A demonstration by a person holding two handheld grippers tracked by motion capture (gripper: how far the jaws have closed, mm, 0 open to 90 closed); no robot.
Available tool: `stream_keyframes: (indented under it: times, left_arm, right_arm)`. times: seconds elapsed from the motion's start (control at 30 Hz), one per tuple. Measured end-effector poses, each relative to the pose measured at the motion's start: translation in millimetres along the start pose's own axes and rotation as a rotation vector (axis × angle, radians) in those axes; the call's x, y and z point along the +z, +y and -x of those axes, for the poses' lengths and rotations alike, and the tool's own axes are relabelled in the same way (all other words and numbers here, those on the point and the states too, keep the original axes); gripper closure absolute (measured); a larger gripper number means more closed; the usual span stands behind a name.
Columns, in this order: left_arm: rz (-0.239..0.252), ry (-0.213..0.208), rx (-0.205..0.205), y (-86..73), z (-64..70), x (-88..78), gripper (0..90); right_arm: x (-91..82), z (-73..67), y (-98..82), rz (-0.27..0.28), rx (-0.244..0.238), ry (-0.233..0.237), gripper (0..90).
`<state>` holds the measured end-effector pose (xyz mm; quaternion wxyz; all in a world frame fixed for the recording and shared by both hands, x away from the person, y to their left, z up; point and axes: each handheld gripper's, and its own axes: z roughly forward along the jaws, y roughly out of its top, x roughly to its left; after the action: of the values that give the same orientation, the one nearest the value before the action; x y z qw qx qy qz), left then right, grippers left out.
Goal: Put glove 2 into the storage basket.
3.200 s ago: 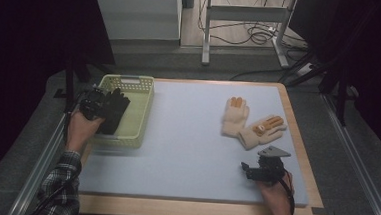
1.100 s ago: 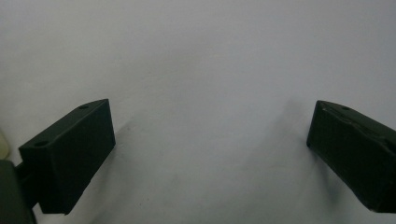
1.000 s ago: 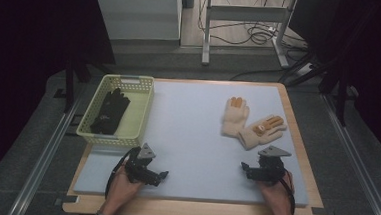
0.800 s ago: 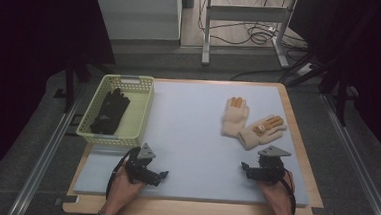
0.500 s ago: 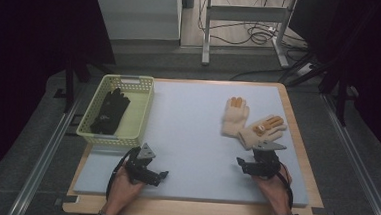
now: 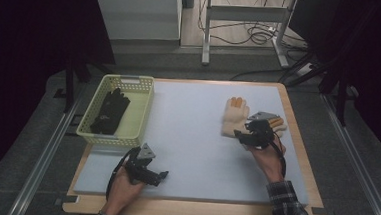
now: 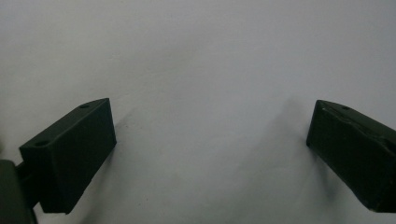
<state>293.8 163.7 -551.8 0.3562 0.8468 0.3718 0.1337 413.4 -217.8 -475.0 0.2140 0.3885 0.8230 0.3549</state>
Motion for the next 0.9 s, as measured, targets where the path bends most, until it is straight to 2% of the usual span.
stream_keyframes:
  times: [0.03, 0.2, 0.27, 0.47, 0.53, 0.57, 0.6, 0.63, 0.7, 0.73, 0.77, 0.8, 0.83, 0.87, 0.9]
  left_arm:
    - [0.001, 0.000, -0.002, 0.0, 0.1, 0.1, 1.7]
    - [-0.001, 0.000, 0.002, 0.0, -0.2, -0.1, 1.7]
    - [-0.001, 0.000, 0.002, 0.0, -0.2, -0.1, 1.7]
    - [-0.001, -0.001, 0.002, 0.0, -0.2, -0.1, 1.6]
    - [-0.001, -0.001, 0.002, 0.0, -0.2, -0.1, 1.7]
    - [-0.001, -0.001, 0.002, 0.0, -0.2, -0.1, 1.7]
    - [-0.001, -0.001, 0.002, 0.0, -0.2, -0.1, 1.7]
    - [-0.001, -0.001, 0.002, 0.0, -0.2, -0.1, 1.7]
    - [-0.001, -0.001, 0.002, -0.1, -0.2, -0.1, 1.7]
    - [-0.001, -0.001, 0.001, -0.1, -0.2, -0.1, 1.7]
    - [-0.001, -0.001, 0.001, -0.1, -0.2, -0.1, 1.7]
    - [-0.001, -0.001, 0.001, -0.1, -0.2, -0.1, 1.7]
    - [-0.001, -0.001, 0.001, -0.1, -0.2, -0.1, 1.7]
    - [-0.001, -0.001, 0.001, -0.1, -0.2, -0.1, 1.7]
    - [-0.001, -0.001, 0.002, -0.1, -0.2, -0.1, 1.7]
  right_arm:
    - [9.4, 7.6, 8.6, -0.002, 0.009, -0.017, 41.0]
    - [31.6, 23.9, 21.9, -0.005, 0.025, -0.056, 33.3]
    - [40.6, 28.5, 25.8, -0.006, 0.037, -0.065, 30.2]
    - [64.8, 37.5, 34.1, -0.037, 0.031, -0.086, 25.0]
    - [71.9, 39.8, 36.6, -0.048, 0.035, -0.084, 23.8]
    - [82.2, 41.9, 38.3, -0.070, 0.033, -0.083, 22.6]
    - [82.2, 41.9, 38.3, -0.070, 0.033, -0.083, 22.6]
    - [90.9, 42.8, 38.2, -0.083, 0.036, -0.067, 20.9]
    - [93.6, 43.3, 38.0, -0.083, 0.041, -0.055, 20.6]
    - [99.4, 43.3, 37.0, -0.089, 0.056, -0.035, 21.4]
    - [102.5, 42.4, 35.9, -0.101, 0.065, -0.018, 26.7]
    - [102.5, 42.4, 35.9, -0.101, 0.065, -0.018, 26.7]
    - [105.3, 41.0, 34.8, -0.123, 0.078, 0.021, 35.0]
    - [107.3, 37.7, 33.3, -0.129, 0.076, 0.038, 43.4]
    - [106.5, 33.4, 33.8, -0.128, 0.088, 0.058, 56.9]
